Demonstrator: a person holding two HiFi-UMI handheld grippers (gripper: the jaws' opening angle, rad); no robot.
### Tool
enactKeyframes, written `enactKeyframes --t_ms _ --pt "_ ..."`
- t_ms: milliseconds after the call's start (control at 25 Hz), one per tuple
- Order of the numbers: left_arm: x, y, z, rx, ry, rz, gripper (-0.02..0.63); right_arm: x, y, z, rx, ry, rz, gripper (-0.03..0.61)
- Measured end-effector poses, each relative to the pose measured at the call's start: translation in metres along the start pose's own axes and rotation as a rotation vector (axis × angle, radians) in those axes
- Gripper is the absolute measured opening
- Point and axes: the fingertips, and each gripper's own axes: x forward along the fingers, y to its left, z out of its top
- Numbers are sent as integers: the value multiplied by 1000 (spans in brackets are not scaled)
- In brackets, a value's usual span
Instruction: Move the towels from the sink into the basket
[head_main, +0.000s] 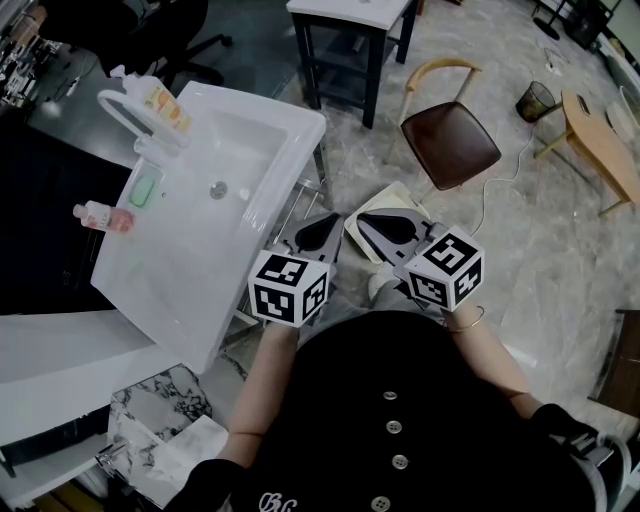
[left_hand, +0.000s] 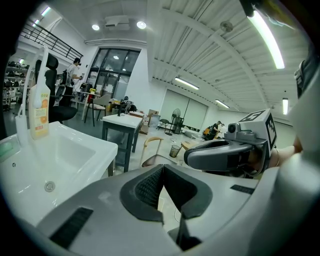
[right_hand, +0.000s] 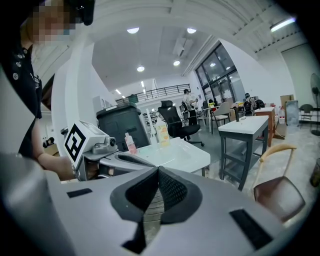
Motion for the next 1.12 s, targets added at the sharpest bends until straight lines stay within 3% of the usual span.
enactKeyframes --t_ms 1120 --pt "10 -7 -12 -15 71 -25 15 -3 -12 -18 26 57 -24 1"
